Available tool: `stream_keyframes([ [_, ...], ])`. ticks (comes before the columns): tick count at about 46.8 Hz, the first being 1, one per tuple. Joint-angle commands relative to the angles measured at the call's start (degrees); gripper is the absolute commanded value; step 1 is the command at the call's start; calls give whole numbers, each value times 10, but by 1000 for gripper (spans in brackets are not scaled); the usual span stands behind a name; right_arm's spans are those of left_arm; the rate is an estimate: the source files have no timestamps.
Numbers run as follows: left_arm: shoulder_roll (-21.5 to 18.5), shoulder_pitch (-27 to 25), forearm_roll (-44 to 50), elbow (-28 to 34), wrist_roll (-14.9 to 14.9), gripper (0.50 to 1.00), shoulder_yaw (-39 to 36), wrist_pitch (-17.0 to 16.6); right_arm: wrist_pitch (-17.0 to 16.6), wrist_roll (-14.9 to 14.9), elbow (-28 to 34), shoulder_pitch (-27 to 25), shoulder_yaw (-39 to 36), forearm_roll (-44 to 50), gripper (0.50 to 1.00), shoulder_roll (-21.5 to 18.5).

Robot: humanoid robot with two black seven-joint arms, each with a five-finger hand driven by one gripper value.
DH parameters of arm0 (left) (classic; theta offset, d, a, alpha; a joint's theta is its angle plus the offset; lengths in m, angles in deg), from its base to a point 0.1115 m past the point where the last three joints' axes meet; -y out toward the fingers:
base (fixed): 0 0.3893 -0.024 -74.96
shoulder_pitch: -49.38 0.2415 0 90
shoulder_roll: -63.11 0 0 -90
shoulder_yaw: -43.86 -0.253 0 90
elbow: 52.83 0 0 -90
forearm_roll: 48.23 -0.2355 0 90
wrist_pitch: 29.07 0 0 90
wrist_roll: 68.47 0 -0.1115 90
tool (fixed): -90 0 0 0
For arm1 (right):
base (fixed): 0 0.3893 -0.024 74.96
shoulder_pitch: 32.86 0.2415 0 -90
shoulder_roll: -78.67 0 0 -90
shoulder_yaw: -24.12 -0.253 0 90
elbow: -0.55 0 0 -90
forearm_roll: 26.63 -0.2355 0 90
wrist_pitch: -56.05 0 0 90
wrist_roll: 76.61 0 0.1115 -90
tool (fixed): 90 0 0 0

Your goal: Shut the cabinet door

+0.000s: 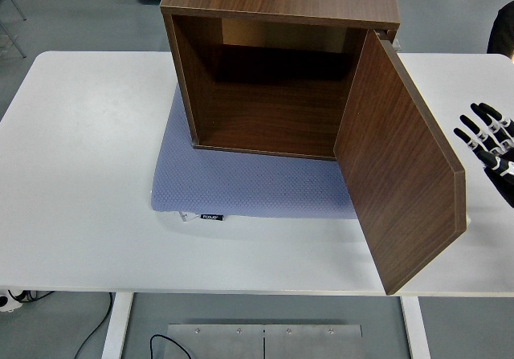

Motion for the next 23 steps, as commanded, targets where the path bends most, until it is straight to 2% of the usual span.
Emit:
stream_keyframes([
  [1, 0, 0, 0, 0, 0, 1000, 0, 0, 0, -5, 0, -3, -13, 0, 1000, -7],
  [9, 0, -1, 0, 0, 0, 1000, 0, 0, 0, -21, -1, -4, -18, 0, 1000, -7],
  [23, 0, -1, 1, 0, 0, 1000, 0, 0, 0, -18, -31, -8, -8, 8, 1000, -9],
])
